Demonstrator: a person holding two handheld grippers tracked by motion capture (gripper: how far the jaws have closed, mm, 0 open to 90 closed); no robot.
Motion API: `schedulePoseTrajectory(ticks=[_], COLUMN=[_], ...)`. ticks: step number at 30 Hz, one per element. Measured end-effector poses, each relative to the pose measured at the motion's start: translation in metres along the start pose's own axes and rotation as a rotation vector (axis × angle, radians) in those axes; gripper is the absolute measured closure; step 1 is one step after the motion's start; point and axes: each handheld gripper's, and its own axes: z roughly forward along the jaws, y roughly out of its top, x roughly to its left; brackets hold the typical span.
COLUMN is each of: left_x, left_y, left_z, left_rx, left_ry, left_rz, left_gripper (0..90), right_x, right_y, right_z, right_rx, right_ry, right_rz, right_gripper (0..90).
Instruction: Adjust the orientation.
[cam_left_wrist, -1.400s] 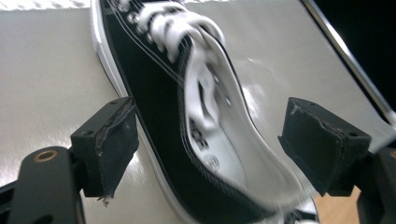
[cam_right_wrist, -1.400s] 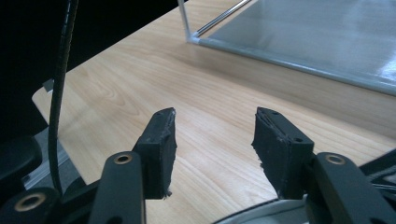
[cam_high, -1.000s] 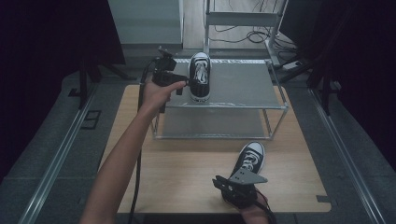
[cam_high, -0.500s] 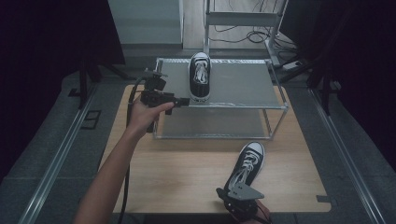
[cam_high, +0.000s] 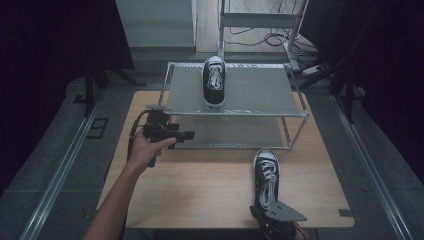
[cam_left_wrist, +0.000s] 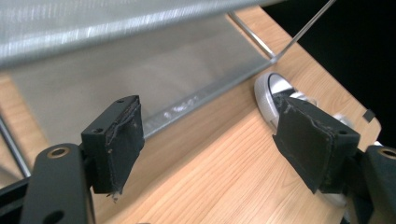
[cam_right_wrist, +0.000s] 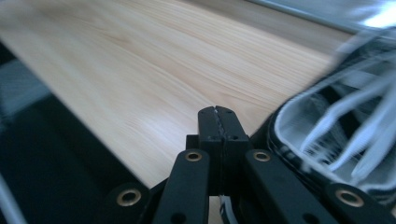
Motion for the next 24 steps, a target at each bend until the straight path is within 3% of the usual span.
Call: schedulePoseTrajectory(ticks=[2, 3, 4, 7, 10, 11, 13, 17, 18, 20, 24], left_x=[0.001, 0.001, 0.001, -0.001, -0.002, -0.002, -0.002, 0.0, 0.0, 0.001, 0.001], left_y=[-0.007, -0.01, -0.013, -0.022, -0.032, -0.039, -0.042, -0.051, -0.052, -0.056, -0.064], left_z=[0.0, 0.0, 0.001, 0.004, 0.008, 0.011, 0.013, 0.016, 0.016, 0.016, 0.017], left_rx=[-0.006, -0.006, -0.005, -0.004, -0.001, 0.002, 0.007, 0.017, 0.02, 0.018, 0.011], left_ry=[-0.009, -0.014, -0.017, -0.029, -0.042, -0.043, -0.044, -0.039, -0.039, -0.035, -0.027], left_rz=[0.001, 0.0, 0.002, 0.005, 0.008, 0.007, 0.007, 0.01, 0.011, 0.008, 0.012], left_gripper=[23.5, 23.5, 23.5, 23.5, 23.6, 23.6, 23.5, 23.6, 23.5, 23.6, 23.7], right_x=[-0.01, -0.02, -0.02, -0.038, -0.057, -0.07, -0.074, -0.076, -0.074, -0.074, -0.081], right_y=[-0.005, -0.008, -0.008, -0.012, -0.014, -0.016, -0.016, -0.01, -0.004, 0.0, 0.02], right_z=[-0.008, -0.016, -0.016, -0.021, -0.023, -0.022, -0.021, -0.022, -0.025, -0.028, -0.037], right_rx=[-0.003, -0.007, -0.007, -0.002, -0.025, -0.026, -0.033, -0.058, -0.087, -0.104, -0.144], right_ry=[-0.032, -0.07, -0.07, -0.109, -0.11, -0.091, -0.077, -0.024, -0.007, 0.0, 0.03], right_rz=[0.018, 0.039, 0.039, 0.069, 0.115, 0.157, 0.17, 0.157, 0.144, 0.144, 0.132], right_gripper=[90.0, 90.0, 90.0, 89.9, 89.6, 88.1, 87.2, 73.5, 61.9, 57.2, 39.5])
